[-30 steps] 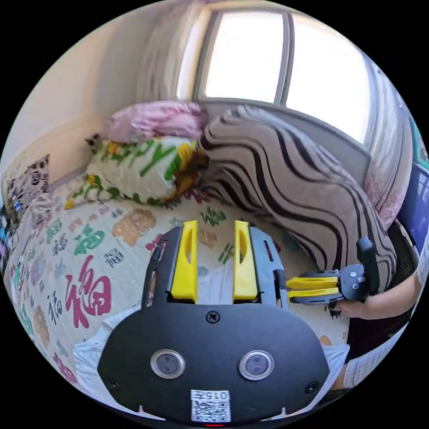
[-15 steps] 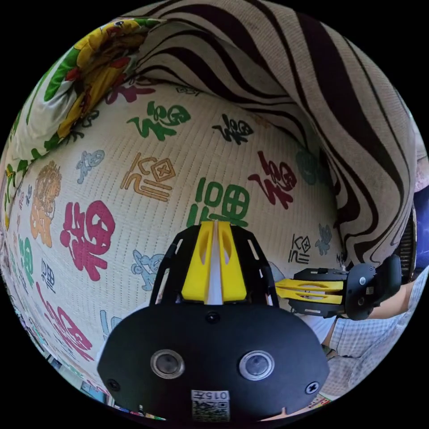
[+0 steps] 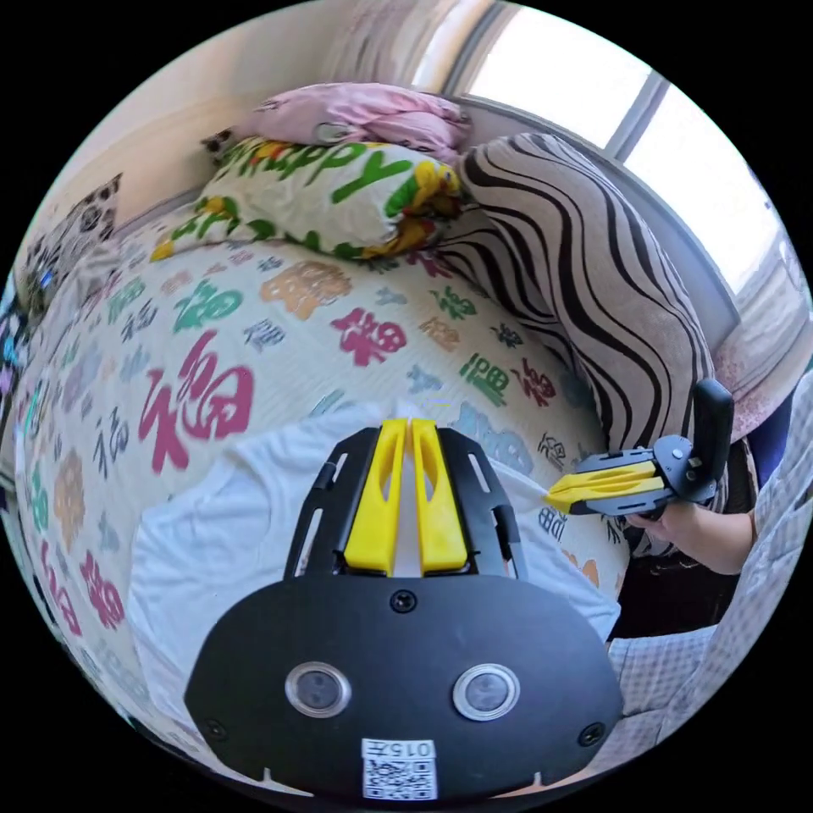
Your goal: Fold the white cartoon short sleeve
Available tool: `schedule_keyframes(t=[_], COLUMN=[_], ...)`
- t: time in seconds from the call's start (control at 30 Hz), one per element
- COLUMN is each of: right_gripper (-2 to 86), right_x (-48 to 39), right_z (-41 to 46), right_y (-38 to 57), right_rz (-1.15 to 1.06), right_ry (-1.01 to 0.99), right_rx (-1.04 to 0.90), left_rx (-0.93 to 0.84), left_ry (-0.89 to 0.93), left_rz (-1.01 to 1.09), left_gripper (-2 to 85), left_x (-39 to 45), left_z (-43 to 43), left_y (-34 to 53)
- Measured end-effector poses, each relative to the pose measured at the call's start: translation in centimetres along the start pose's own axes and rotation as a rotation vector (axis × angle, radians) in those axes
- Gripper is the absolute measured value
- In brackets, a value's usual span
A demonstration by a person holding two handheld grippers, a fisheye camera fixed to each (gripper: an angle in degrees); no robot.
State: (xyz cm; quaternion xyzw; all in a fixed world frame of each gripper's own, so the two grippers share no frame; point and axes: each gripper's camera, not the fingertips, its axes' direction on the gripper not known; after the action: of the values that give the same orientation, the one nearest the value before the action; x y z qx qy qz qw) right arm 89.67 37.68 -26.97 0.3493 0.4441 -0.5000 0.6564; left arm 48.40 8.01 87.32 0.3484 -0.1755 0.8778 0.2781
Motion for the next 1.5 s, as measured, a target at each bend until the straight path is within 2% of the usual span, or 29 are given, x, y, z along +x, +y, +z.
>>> schedule_keyframes(t=[0.17, 0.37, 0.43, 0.53, 0.67, 0.8, 0.93, 1.03, 1.13, 1.2, 1.3, 1.37, 1.5], right_gripper=[-0.2, 2.7, 4.3, 5.4, 6.4, 6.7, 5.6, 1.1, -0.1, -0.2, 0.3, 0.5, 2.3], right_x=[-3.2, -4.2, -4.3, -3.2, -0.3, 0.4, 0.1, 0.4, 1.2, 1.5, 1.5, 1.3, 0.5], right_z=[4.2, 7.2, 6.6, 4.2, 4.2, 6.7, 8.7, 8.9, 8.9, 9.1, 9.3, 8.8, 9.0], right_y=[-0.6, -1.0, -1.3, -2.5, -5.2, -7.2, -8.3, -8.8, -9.1, -9.2, -9.8, -10.2, -11.3], right_rz=[-0.111, -0.126, -0.134, -0.070, 0.048, 0.051, 0.030, 0.036, 0.087, 0.113, 0.134, 0.147, 0.111], right_ry=[-0.017, -0.023, 0.004, 0.087, 0.172, 0.175, 0.198, 0.177, 0.131, 0.102, 0.091, 0.118, 0.114], right_rx=[-0.163, -0.320, -0.320, -0.219, -0.148, -0.198, -0.230, -0.219, -0.189, -0.178, -0.165, -0.116, -0.086], left_rx=[-0.088, -0.160, -0.155, -0.052, 0.063, 0.019, -0.135, -0.066, 0.073, 0.084, 0.071, 0.058, -0.083], left_ry=[-0.017, -0.052, -0.054, -0.105, 0.009, 0.057, 0.022, 0.097, 0.201, 0.209, 0.182, 0.194, 0.108], left_rz=[-0.211, -0.285, -0.315, -0.356, -0.350, -0.310, -0.225, -0.349, -0.587, -0.653, -0.595, -0.473, -0.309], left_gripper=[-0.1, 2.0, 4.1, 6.0, 8.9, 9.3, 4.8, 1.2, -0.1, 0.0, 2.1, 5.7, 8.1], left_x=[-6.6, -10.0, -11.0, -12.7, -15.6, -17.0, -17.0, -19.5, -23.3, -24.9, -25.3, -23.9, -20.7], left_z=[2.3, 5.3, 4.9, 2.4, 2.7, 7.0, 12.3, 12.6, 11.8, 11.6, 9.8, 7.5, 5.4], left_y=[9.2, 13.8, 14.3, 13.4, 8.7, 3.5, -0.3, -0.1, 2.2, 3.4, 4.4, 5.4, 8.1])
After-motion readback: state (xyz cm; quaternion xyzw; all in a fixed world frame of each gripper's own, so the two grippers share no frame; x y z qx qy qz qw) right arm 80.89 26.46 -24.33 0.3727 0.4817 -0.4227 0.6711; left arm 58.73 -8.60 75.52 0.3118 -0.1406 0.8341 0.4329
